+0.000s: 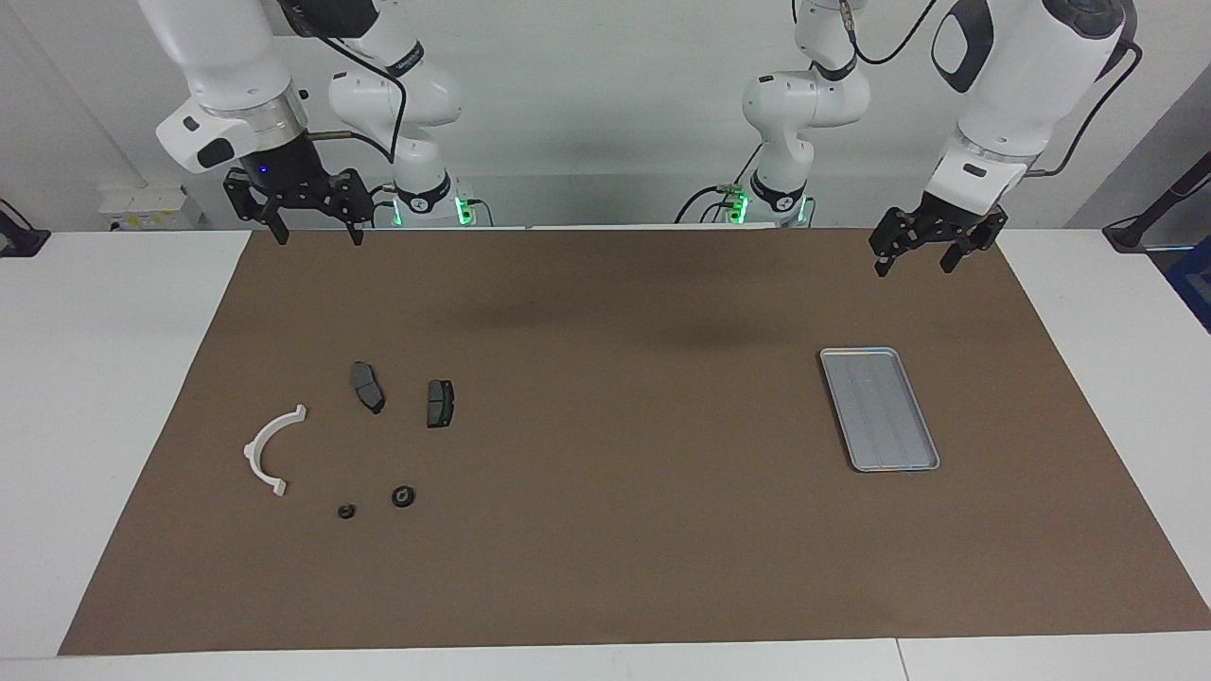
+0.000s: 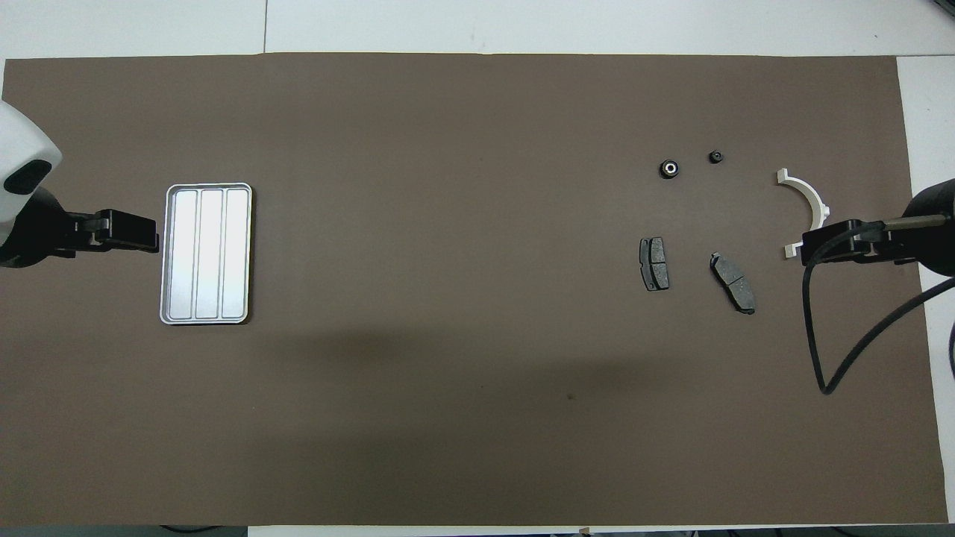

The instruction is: Pick bearing gear from pile to tray

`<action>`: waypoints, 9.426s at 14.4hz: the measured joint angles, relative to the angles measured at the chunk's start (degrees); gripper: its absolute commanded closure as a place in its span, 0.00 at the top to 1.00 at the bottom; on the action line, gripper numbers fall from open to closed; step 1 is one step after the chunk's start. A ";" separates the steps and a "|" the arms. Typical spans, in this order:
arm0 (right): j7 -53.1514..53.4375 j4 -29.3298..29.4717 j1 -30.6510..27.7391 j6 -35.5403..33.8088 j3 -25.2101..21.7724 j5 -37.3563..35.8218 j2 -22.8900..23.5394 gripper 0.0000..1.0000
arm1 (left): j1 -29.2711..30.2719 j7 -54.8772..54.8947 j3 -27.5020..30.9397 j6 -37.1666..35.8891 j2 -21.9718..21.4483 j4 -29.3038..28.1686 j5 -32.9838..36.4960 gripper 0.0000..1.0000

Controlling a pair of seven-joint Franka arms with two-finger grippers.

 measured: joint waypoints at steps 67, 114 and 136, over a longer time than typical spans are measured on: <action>65.70 18.34 28.66 12.51 1.28 2.02 29.50 0.00 | 0.00 0.00 0.00 -0.01 -0.01 0.00 0.00 1.00; 25.73 12.22 -2.15 35.63 -0.17 -5.66 43.79 1.00 | -25.35 -37.94 -3.71 22.64 25.00 1.25 0.99 1.00; 24.75 13.29 -2.89 34.28 0.15 -6.01 44.71 0.00 | -28.72 -41.81 -2.75 38.66 29.58 -6.45 6.76 0.90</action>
